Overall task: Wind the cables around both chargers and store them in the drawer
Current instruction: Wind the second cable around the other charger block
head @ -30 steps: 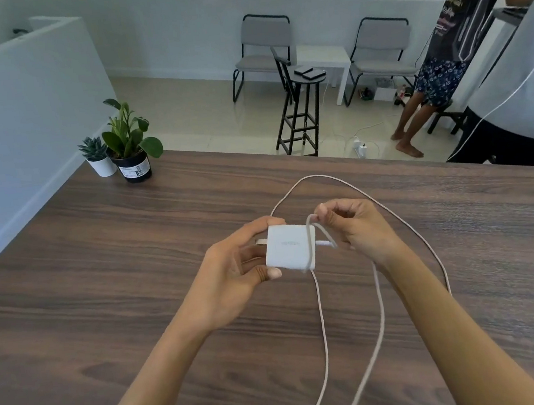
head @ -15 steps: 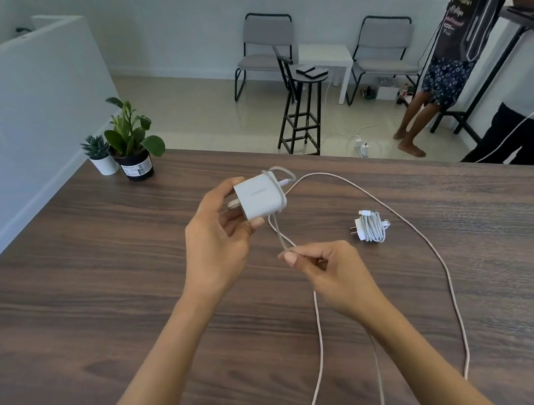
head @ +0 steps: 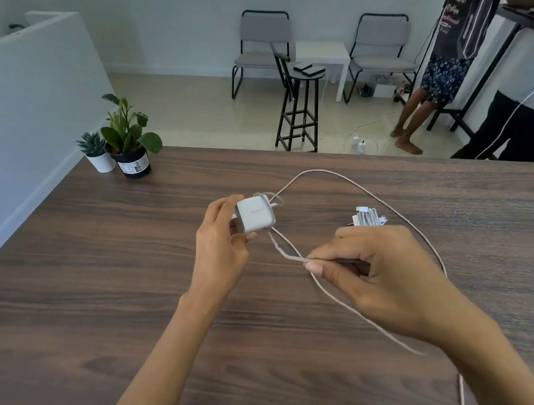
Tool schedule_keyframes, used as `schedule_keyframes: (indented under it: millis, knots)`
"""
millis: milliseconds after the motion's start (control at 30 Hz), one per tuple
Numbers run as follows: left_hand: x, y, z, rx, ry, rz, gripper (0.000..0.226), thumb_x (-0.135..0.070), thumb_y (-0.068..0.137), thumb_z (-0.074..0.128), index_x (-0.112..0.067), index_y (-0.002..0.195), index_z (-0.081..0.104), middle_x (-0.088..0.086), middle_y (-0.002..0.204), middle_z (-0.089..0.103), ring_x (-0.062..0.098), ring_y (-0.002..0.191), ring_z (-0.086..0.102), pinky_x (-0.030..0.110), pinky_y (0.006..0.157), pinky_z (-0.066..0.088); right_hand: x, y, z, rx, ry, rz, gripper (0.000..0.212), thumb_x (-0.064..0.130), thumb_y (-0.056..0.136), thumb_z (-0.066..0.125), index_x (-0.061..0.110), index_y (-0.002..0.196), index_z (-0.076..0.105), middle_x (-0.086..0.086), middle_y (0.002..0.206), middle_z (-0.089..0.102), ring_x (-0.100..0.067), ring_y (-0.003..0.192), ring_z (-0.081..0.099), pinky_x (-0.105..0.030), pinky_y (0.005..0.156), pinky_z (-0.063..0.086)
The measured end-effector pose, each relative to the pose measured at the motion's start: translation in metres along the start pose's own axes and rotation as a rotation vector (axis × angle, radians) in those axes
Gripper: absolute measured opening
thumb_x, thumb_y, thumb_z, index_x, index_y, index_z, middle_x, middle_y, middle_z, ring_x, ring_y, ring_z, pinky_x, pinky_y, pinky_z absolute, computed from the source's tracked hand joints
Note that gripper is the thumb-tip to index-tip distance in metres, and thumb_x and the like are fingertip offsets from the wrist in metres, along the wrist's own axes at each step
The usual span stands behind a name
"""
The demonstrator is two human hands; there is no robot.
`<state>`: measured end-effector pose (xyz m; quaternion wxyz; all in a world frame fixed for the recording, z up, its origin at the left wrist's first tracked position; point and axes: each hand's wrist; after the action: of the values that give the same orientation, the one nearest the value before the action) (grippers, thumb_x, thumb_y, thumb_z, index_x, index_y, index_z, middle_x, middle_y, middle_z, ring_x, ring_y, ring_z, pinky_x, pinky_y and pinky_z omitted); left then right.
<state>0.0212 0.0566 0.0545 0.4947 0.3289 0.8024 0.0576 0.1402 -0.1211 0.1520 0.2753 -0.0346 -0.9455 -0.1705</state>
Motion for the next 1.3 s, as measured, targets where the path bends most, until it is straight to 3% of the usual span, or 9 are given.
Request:
schedule_keyframes:
  millis: [200,333,400,600,733,833,967,1133,1300]
  knots:
    - [0.013,-0.008,0.019,0.07,0.007,0.04,0.063,0.026,0.066,0.062,-0.002,0.122,0.056,0.01,0.121,0.052,0.022,0.1,0.06,-0.001,0.074,0.044,-0.003,0.015,-0.012,0.01,0.116,-0.007,0.013,0.025,0.082,0.065,0.019,0.077,0.075,0.003,0.057,0.051,-0.009,0.053,0.045,-0.013,0.051,0.03]
    - [0.013,-0.023,0.027,0.239,-0.021,0.156,0.064,0.025,0.063,0.061,-0.005,0.119,0.057,0.002,0.12,0.052,0.017,0.103,0.06,0.013,0.081,0.051,-0.019,0.038,-0.017,-0.031,0.217,0.053,0.009,0.016,0.084,0.068,0.016,0.085,0.077,0.01,0.068,0.065,-0.003,0.059,0.055,-0.012,0.055,0.037]
    - [0.008,-0.033,0.029,0.326,-0.081,0.168,0.062,0.024,0.065,0.06,-0.005,0.12,0.056,-0.002,0.121,0.052,0.012,0.101,0.06,0.012,0.081,0.05,-0.032,0.053,-0.02,-0.051,0.244,0.109,0.01,0.015,0.085,0.067,0.015,0.086,0.077,0.014,0.075,0.068,0.003,0.069,0.061,-0.009,0.063,0.041]
    - [-0.021,-0.051,0.013,0.386,-0.305,0.075,0.066,0.026,0.07,0.056,-0.019,0.118,0.056,-0.014,0.12,0.053,0.008,0.098,0.063,0.014,0.08,0.05,-0.077,0.082,-0.015,-0.159,0.306,0.265,0.01,0.016,0.086,0.066,0.018,0.083,0.075,0.001,0.084,0.074,-0.013,0.081,0.066,-0.02,0.076,0.049]
    - [-0.036,-0.052,-0.003,0.388,-0.444,-0.009,0.064,0.026,0.071,0.058,-0.019,0.117,0.057,-0.012,0.117,0.055,0.015,0.095,0.063,0.016,0.08,0.05,-0.095,0.084,-0.003,-0.181,0.404,0.34,0.01,0.015,0.085,0.068,0.022,0.088,0.073,0.004,0.084,0.073,0.007,0.074,0.063,-0.007,0.072,0.046]
    - [-0.041,-0.051,-0.009,0.392,-0.539,-0.054,0.059,0.019,0.073,0.062,-0.016,0.12,0.056,-0.002,0.12,0.056,0.021,0.096,0.063,0.021,0.085,0.05,-0.103,0.082,0.007,-0.192,0.493,0.387,0.009,0.014,0.084,0.068,0.021,0.087,0.073,0.009,0.081,0.071,0.01,0.076,0.063,-0.006,0.077,0.047]
    - [-0.045,-0.048,-0.01,0.364,-0.612,-0.093,0.055,0.005,0.073,0.061,-0.015,0.124,0.053,0.005,0.115,0.059,0.016,0.097,0.064,0.022,0.084,0.049,-0.107,0.074,0.026,-0.138,0.563,0.46,0.009,0.013,0.081,0.071,0.015,0.089,0.074,0.002,0.082,0.073,0.006,0.072,0.064,-0.007,0.07,0.048]
    - [-0.047,-0.035,-0.013,0.163,-0.666,-0.118,0.053,0.005,0.077,0.068,-0.015,0.123,0.051,0.009,0.123,0.056,0.012,0.107,0.062,0.017,0.086,0.048,-0.095,0.042,0.06,-0.02,0.552,0.515,0.017,0.007,0.08,0.071,0.009,0.097,0.073,0.019,0.058,0.067,0.009,0.055,0.054,-0.006,0.058,0.039]
    - [-0.035,-0.02,-0.01,-0.024,-0.481,-0.173,0.054,0.005,0.079,0.068,-0.023,0.121,0.048,0.005,0.122,0.056,-0.003,0.1,0.062,0.011,0.081,0.049,-0.07,0.004,0.079,0.035,0.242,0.373,0.015,0.025,0.082,0.071,0.03,0.095,0.075,0.014,0.059,0.064,0.0,0.053,0.046,-0.016,0.058,0.036]
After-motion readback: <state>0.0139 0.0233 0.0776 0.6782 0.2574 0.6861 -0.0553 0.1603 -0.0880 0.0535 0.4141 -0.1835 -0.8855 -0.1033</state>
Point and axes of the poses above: each hand's wrist, its own y-axis towards the middle knuckle, its own z-axis out of the palm, x = y × z
